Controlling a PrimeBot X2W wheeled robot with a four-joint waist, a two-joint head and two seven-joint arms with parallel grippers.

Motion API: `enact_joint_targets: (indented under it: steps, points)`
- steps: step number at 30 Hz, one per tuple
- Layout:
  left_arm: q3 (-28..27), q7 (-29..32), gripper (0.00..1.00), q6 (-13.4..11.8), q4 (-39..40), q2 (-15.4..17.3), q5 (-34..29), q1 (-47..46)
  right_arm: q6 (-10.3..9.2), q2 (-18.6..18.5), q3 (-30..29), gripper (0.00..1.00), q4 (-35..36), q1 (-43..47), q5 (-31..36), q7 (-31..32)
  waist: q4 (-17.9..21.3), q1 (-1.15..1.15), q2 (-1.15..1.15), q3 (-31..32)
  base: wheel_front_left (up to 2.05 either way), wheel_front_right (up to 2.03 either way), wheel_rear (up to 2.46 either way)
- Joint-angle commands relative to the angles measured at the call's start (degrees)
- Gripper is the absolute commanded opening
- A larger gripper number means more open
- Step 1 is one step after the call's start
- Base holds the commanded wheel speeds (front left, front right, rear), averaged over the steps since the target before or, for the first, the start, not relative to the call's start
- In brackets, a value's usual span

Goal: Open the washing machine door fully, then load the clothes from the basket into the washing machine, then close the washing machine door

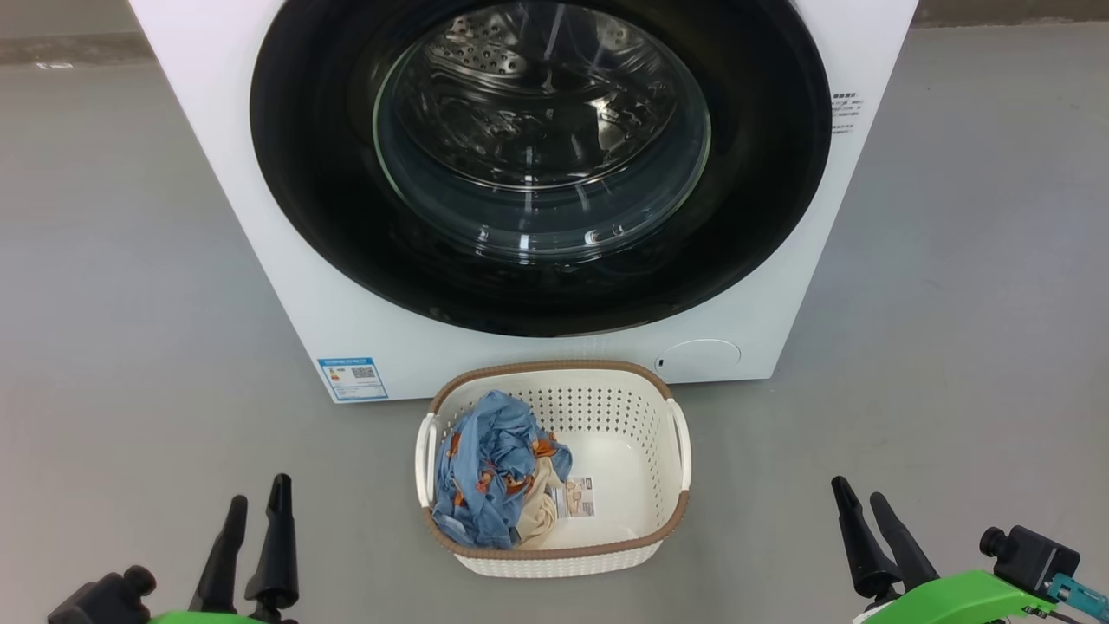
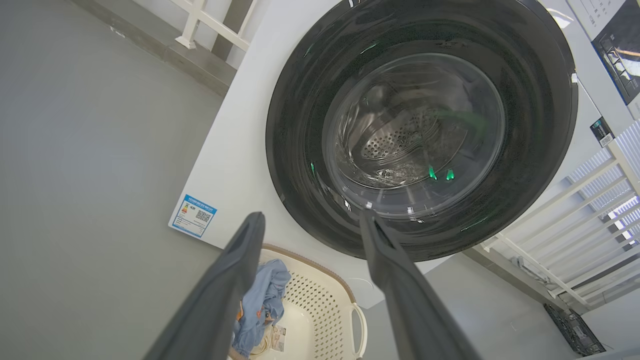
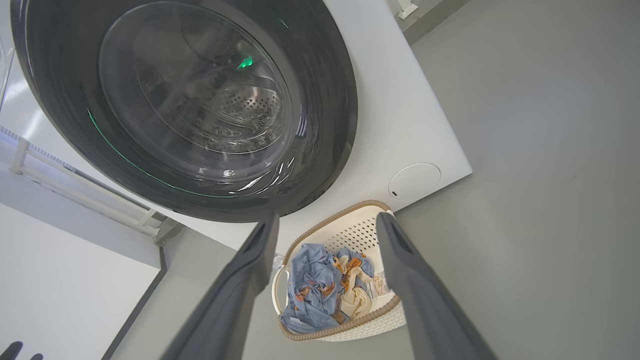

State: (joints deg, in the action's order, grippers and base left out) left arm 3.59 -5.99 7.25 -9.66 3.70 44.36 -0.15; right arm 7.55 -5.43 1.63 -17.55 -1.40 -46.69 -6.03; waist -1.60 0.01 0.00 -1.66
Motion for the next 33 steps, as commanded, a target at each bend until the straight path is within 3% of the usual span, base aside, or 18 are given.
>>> enact_joint_targets:
  steps: [1, 33]
  points:
    - [-1.0, -0.8, 1.00, 0.2, 1.9, 1.3, -1.7, -0.9, -0.04, -0.7, 1.4, 1.00, 1.6, -1.7, 1.5, -0.8, 0.0, 0.00, 0.00, 0.0, 0.00, 0.00, 0.00]
    - [0.4, -6.0, 1.00, 0.2, 2.6, 2.0, -21.4, 0.2, -0.06, -1.2, 1.0, 1.00, 2.8, 1.1, 20.1, -6.0, -0.5, 0.00, 0.00, 0.3, 0.00, 0.00, 0.00]
